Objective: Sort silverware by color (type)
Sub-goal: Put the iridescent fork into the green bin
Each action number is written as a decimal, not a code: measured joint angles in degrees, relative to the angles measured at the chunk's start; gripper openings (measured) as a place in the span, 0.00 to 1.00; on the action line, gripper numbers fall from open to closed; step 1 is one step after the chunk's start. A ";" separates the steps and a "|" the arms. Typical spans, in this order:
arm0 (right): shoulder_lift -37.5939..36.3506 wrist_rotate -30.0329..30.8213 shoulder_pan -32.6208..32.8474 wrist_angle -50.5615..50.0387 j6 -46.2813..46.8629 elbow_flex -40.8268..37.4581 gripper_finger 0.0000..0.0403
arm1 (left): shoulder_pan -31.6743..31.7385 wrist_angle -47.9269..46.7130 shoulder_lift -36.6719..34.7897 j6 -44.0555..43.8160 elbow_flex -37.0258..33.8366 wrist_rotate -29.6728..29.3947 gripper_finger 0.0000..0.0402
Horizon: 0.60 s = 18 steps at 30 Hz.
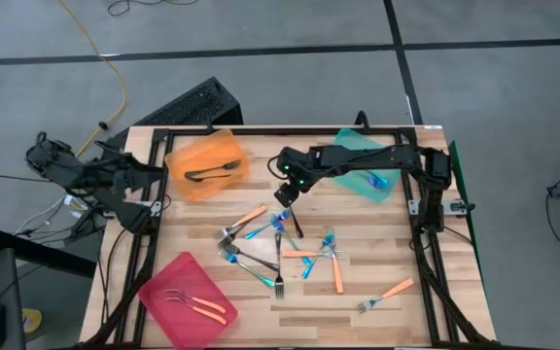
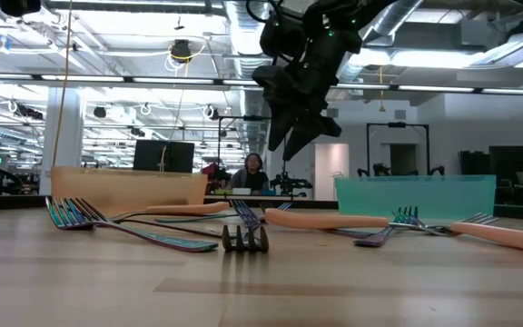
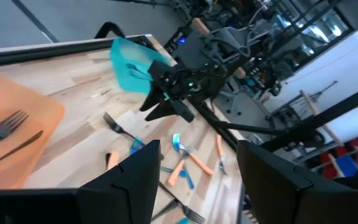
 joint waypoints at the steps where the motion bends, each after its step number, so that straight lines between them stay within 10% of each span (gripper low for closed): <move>1: 0.00 0.02 -0.05 0.19 0.00 0.00 0.47 | 0.00 -0.18 -0.02 0.01 0.63 -0.01 0.49; 18: 0.00 -0.79 -1.49 10.87 -6.22 -0.02 0.47 | -1.74 -14.05 -0.02 -4.01 11.58 6.42 0.49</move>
